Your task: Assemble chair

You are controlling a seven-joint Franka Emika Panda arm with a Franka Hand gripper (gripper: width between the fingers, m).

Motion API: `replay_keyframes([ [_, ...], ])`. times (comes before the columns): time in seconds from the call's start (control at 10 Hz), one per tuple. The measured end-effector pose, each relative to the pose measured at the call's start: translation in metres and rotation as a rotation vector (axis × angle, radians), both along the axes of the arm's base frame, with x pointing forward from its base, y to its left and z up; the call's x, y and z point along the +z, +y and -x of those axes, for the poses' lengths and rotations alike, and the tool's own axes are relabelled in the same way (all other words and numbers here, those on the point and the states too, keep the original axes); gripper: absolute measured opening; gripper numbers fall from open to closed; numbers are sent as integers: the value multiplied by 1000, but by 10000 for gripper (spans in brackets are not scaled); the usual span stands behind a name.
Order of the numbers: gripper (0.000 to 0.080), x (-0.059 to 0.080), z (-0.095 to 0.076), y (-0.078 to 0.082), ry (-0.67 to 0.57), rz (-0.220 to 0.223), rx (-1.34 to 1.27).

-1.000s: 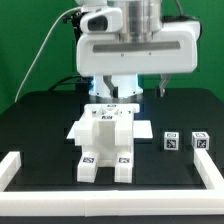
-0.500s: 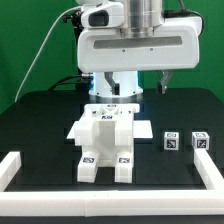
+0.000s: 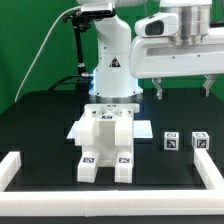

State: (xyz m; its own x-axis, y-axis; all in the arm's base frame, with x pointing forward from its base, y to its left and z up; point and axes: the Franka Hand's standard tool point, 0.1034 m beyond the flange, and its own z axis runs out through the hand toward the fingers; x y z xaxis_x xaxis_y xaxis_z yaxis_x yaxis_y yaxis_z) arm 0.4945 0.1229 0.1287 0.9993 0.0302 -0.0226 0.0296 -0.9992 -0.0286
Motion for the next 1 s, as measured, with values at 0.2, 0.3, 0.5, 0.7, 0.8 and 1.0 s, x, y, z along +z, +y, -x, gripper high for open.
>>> replay_keyframes([
  [0.2,649,-1,0,-1,2,1,-1],
  [0.3,649,-1,0,-1,2,1,0],
  [0.5,649,-9,12,18,-10,2,14],
  [0.7,649,-23,27,38,-31,3,0],
  [0.8,649,-24,28,40,-37,1,4],
  [1.0,649,-24,28,39,-37,2,3],
])
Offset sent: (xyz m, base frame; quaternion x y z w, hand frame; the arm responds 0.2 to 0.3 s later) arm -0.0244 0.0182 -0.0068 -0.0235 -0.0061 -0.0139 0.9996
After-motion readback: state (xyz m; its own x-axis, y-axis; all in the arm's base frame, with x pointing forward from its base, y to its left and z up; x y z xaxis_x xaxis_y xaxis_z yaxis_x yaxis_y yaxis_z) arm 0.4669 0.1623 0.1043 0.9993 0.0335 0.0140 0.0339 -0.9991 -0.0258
